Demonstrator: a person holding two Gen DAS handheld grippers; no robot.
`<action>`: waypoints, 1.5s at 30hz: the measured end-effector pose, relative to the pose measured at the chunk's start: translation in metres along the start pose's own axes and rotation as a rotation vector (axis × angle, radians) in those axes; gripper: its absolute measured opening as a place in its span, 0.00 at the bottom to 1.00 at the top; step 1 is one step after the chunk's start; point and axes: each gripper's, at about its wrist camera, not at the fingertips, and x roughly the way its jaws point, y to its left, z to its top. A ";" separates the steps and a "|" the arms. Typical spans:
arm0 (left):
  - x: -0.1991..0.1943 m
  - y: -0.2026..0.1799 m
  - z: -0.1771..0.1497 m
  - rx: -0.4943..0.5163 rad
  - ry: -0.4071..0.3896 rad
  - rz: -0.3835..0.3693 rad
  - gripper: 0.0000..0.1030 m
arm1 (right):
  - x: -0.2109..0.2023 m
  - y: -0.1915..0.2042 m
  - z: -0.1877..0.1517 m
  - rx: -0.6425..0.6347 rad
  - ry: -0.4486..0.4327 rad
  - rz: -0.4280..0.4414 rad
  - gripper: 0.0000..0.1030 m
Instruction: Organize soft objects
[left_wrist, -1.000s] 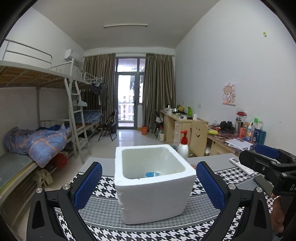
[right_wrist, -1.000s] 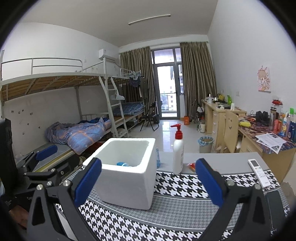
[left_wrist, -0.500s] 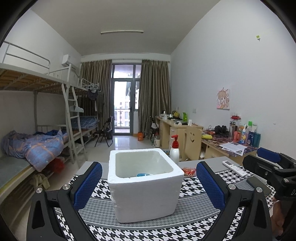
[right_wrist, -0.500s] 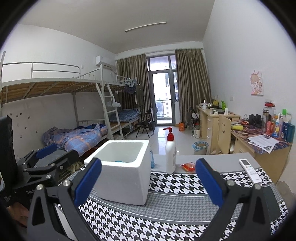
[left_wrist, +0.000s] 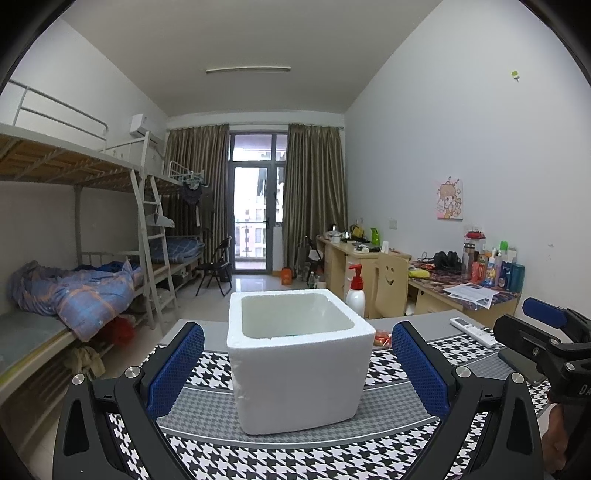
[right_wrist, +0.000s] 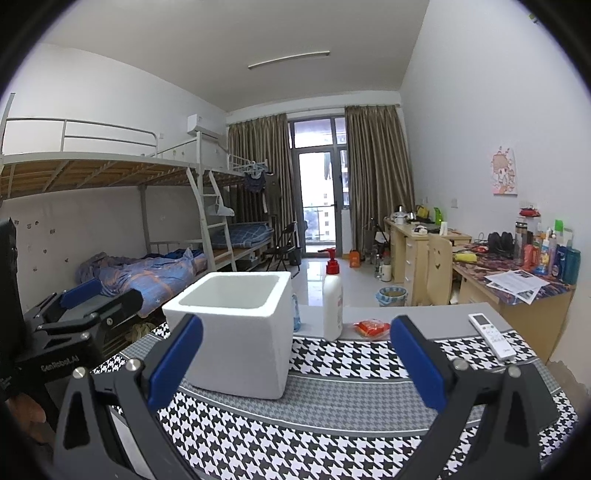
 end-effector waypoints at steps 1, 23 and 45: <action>0.000 -0.001 -0.002 0.003 -0.001 -0.001 0.99 | 0.001 0.000 -0.001 0.002 0.000 -0.001 0.99; -0.001 -0.003 -0.031 0.002 0.018 -0.072 0.99 | 0.006 -0.009 -0.032 0.033 0.040 0.001 0.99; 0.012 -0.011 -0.049 0.010 0.063 -0.092 0.99 | 0.003 -0.009 -0.049 0.033 0.044 -0.118 0.99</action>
